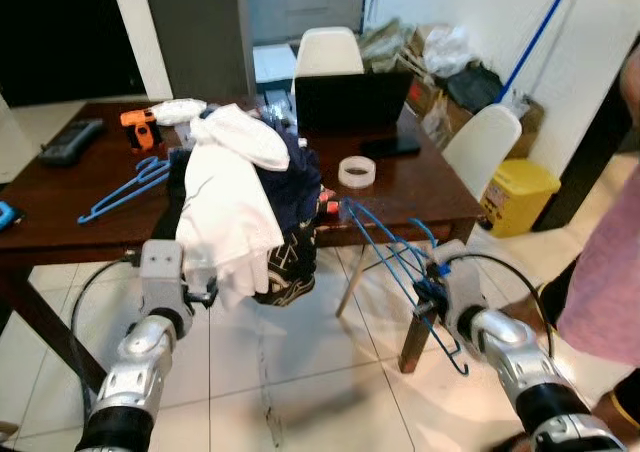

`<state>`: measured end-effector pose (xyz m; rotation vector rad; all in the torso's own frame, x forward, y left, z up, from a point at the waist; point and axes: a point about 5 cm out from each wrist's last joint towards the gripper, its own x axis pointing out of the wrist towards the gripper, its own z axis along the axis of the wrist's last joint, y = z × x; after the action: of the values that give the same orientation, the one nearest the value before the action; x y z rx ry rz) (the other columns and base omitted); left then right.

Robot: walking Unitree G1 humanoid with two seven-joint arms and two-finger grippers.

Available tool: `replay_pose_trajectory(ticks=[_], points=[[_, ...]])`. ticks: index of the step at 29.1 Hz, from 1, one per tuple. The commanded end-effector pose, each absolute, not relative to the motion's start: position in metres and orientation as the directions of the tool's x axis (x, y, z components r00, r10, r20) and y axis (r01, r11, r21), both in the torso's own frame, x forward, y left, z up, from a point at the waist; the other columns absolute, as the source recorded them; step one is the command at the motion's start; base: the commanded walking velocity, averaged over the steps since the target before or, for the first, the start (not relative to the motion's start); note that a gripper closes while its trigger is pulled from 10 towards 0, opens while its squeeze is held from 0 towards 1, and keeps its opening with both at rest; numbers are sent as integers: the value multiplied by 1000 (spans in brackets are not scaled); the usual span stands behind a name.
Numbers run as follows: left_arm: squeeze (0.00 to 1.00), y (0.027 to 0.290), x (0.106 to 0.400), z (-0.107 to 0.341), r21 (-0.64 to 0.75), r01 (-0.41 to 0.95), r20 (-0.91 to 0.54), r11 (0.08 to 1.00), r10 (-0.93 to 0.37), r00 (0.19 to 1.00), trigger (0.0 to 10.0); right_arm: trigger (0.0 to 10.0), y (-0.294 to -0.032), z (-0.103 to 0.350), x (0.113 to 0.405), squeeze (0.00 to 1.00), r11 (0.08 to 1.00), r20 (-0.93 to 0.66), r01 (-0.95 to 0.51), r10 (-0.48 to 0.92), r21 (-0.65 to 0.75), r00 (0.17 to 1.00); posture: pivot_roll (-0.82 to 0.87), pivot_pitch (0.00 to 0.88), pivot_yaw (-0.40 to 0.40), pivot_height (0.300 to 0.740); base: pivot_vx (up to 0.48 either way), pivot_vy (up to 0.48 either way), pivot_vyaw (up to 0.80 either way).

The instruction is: Hang hanger

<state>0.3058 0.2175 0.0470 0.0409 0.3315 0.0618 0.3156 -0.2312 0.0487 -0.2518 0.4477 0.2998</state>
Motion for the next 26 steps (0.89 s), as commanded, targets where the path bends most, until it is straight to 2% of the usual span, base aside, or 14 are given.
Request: replay_pose_trajectory(ticks=[1, 3, 5, 14, 22, 26], points=[[0, 220, 298, 28, 65, -61, -405, 996, 82, 911, 10000, 10000, -240, 22, 297, 0, 935, -582, -311, 159, -172, 798, 34, 0, 5, 740, -277, 0, 0], [0, 218, 294, 16, 66, -61, -458, 996, 85, 885, 10000, 10000, -242, 10, 287, 0, 939, -628, -298, 131, -168, 767, 29, 0, 6, 740, -277, 0, 0], [0, 210, 284, -5, 59, -60, -555, 996, 83, 828, 10000, 10000, -243, -12, 268, 0, 949, -708, -275, 86, -157, 701, 21, 0, 1, 740, -287, 0, 0], [0, 192, 258, -37, 95, 33, -688, 995, 41, 725, 10000, 10000, -235, -41, 238, 0, 954, -799, -262, 43, -146, 600, 11, 0, -6, 740, -288, 0, 0], [0, 185, 252, -43, 140, 112, -715, 984, 22, 699, 10000, 10000, -232, -49, 230, 0, 951, -827, -266, 21, -157, 562, 17, 0, -7, 740, -289, 0, 0], [0, 185, 250, -45, 164, 134, -729, 977, 28, 684, 10000, 10000, -220, -56, 225, 0, 943, -847, -290, 18, -161, 532, 25, 0, -11, 740, -292, 0, 0]])
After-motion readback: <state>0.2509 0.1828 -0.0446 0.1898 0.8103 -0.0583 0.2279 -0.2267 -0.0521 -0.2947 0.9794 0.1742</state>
